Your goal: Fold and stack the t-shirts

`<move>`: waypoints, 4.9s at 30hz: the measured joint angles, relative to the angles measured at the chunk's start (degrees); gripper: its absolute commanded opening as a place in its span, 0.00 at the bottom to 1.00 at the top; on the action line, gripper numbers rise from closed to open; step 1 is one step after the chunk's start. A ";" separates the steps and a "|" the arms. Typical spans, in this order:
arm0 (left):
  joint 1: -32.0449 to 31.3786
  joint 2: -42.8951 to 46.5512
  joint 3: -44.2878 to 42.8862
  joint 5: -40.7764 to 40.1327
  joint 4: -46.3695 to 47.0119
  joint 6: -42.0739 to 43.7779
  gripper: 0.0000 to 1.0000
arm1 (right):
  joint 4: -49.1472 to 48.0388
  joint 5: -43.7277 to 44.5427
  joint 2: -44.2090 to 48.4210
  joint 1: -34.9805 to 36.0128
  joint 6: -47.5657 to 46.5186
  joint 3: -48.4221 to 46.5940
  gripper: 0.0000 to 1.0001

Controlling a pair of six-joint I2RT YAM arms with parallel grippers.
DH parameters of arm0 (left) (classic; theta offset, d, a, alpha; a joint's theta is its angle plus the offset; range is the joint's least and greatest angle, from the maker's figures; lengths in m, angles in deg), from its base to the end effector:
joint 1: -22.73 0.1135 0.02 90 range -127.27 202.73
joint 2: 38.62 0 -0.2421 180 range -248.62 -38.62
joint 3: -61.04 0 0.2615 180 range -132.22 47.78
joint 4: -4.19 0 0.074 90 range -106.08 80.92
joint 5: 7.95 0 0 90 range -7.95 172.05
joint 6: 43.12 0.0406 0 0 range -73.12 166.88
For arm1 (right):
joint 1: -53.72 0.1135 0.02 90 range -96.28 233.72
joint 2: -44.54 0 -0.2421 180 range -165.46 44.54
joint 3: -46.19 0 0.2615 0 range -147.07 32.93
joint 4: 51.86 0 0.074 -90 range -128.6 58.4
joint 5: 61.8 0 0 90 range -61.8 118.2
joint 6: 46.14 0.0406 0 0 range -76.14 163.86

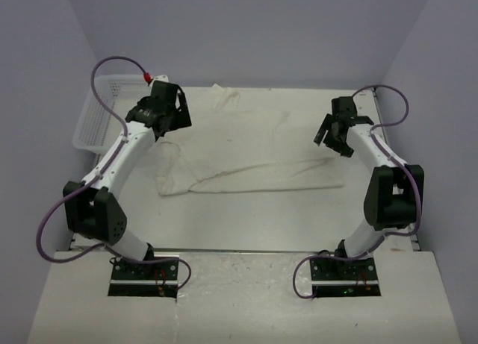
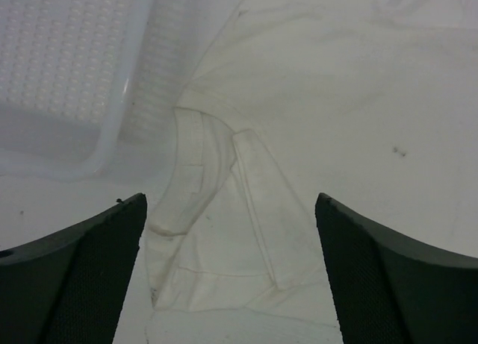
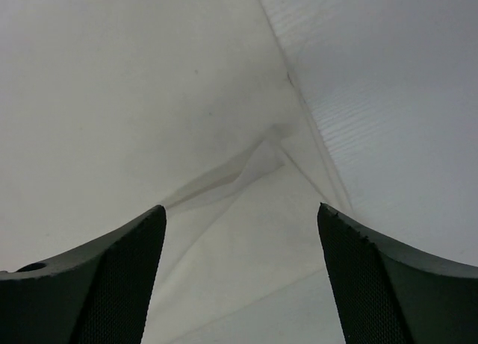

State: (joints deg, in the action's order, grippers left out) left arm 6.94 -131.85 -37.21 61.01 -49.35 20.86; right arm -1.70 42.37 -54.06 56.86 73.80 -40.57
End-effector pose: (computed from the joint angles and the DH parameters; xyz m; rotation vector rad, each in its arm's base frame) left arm 0.3583 -0.0862 0.2943 -0.3727 2.3171 0.0898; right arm 0.3654 0.0101 0.1991 0.6816 2.5130 -0.1254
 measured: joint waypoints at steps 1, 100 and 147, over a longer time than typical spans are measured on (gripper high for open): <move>-0.11 3.17 1.60 -0.59 0.74 -0.24 0.97 | 0.00 -0.02 1.90 0.26 -0.07 0.00 0.85; -12.15 2.16 23.17 16.09 8.79 -2.93 0.00 | -4.00 -6.27 28.79 11.37 -1.51 15.89 0.78; 10.99 10.95 30.40 30.58 0.24 -2.82 0.48 | -4.17 -6.29 29.18 14.49 -2.64 15.67 0.80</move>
State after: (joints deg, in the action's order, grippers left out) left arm 17.93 -120.90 -6.81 91.59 -49.11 18.04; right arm -5.87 36.08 -24.89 71.35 71.15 -24.90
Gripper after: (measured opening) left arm 0.487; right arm 0.802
